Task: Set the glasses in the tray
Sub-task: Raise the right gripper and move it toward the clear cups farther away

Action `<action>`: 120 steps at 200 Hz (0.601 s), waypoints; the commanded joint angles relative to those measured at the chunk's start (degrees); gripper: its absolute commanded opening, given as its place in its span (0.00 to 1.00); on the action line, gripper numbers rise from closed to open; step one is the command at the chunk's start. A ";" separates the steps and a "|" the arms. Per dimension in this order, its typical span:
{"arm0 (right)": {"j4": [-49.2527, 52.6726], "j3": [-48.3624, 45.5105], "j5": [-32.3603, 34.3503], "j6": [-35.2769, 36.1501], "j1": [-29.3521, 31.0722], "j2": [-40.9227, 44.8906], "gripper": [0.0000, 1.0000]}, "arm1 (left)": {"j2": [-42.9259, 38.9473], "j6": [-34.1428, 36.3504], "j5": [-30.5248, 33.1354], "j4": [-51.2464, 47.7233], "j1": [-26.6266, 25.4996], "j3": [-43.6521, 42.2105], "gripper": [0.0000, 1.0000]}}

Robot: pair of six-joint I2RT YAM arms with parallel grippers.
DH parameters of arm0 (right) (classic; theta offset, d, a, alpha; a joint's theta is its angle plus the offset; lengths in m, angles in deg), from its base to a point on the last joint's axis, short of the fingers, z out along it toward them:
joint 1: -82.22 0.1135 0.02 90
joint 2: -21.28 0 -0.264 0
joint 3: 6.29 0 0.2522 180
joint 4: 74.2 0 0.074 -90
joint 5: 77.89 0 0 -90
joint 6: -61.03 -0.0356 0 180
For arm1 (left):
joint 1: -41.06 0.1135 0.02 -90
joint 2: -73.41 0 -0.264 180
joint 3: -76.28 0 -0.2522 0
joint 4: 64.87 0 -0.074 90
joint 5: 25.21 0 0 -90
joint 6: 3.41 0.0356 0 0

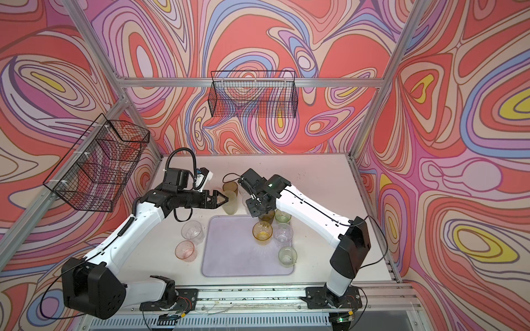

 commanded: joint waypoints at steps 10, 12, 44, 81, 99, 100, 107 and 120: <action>-0.84 1.57 -1.45 1.78 -3.86 -2.31 0.38 | -0.03 0.53 0.55 0.49 -0.10 -0.22 0.96; -0.95 1.55 -1.58 1.85 -3.97 -2.47 0.38 | -0.03 0.55 0.59 0.48 -0.06 -0.16 0.96; -2.43 2.16 -3.38 3.00 -6.84 -5.16 0.38 | -0.03 0.52 0.56 0.59 -0.11 -0.23 0.96; -4.16 2.53 -4.76 3.39 -9.95 -7.81 0.39 | -0.03 0.55 0.54 0.43 -0.02 -0.22 0.96; -5.41 2.48 -5.68 4.02 -11.24 -8.73 0.39 | -0.20 0.55 0.64 0.59 -0.10 -0.32 0.96; -5.48 2.48 -5.73 4.04 -11.31 -8.71 0.39 | -0.16 0.55 0.64 0.59 -0.06 -0.32 0.96; -5.82 2.54 -5.71 4.22 -11.83 -9.11 0.39 | -0.12 0.54 0.68 0.52 -0.07 -0.33 0.96; -5.97 3.09 -5.46 4.40 -12.59 -10.14 0.38 | -0.12 0.58 0.64 0.42 -0.07 -0.20 0.96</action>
